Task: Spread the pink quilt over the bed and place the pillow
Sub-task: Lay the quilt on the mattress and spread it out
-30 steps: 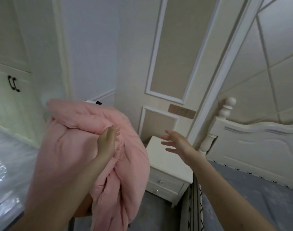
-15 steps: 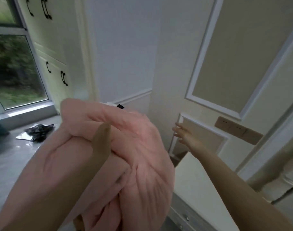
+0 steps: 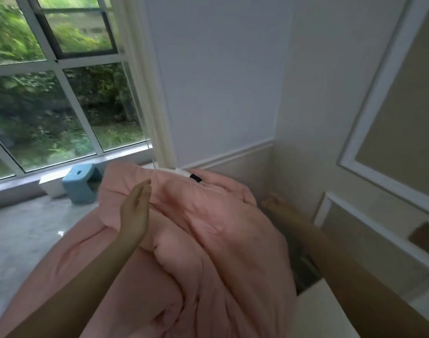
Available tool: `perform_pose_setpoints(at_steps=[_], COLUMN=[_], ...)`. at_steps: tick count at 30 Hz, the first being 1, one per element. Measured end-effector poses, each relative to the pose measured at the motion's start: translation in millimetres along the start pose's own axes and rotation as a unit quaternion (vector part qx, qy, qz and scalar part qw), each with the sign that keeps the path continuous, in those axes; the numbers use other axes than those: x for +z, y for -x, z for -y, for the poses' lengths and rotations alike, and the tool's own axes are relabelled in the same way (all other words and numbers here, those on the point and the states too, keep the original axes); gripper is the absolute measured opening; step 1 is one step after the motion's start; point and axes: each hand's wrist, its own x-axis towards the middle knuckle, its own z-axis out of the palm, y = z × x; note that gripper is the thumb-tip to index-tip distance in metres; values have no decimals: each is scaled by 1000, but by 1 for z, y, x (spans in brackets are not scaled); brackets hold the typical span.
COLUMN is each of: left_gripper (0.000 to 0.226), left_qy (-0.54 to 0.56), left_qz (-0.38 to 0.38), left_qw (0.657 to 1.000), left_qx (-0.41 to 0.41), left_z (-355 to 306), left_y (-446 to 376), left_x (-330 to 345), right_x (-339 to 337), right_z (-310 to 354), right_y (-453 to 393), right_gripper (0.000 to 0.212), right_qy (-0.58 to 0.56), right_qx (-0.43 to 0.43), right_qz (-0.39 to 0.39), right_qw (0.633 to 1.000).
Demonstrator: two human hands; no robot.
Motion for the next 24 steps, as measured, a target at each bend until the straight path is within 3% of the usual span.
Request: perform_pose_setpoints(at_steps=[2, 6, 9, 10, 16, 21, 24], left_gripper=[34, 40, 55, 62, 96, 116, 133], left_qy=[-30, -117, -235, -286, -375, -378, -366], left_qz=[-12, 31, -1, -20, -173, -291, -316], left_qw=[999, 991, 968, 954, 906, 833, 789], left_qx=[0, 57, 86, 87, -98, -281, -379], left_z=[12, 34, 57, 64, 100, 114, 120], left_y=[-3, 9, 12, 14, 53, 94, 115], left_x=[-4, -16, -27, -30, -42, -29, -19], right_x=[13, 40, 52, 50, 36, 31, 33], right_z=[12, 51, 63, 58, 34, 10, 0], right_y=[-14, -40, -68, -80, -153, -207, -225], right_gripper=[73, 64, 106, 108, 87, 117, 114], right_qy=[-17, -8, 23, 29, 100, 146, 137], right_qx=[-23, -62, -61, -67, -47, -23, -7], right_qz=[31, 102, 145, 154, 173, 165, 175], right_qw=[999, 993, 987, 985, 979, 975, 975])
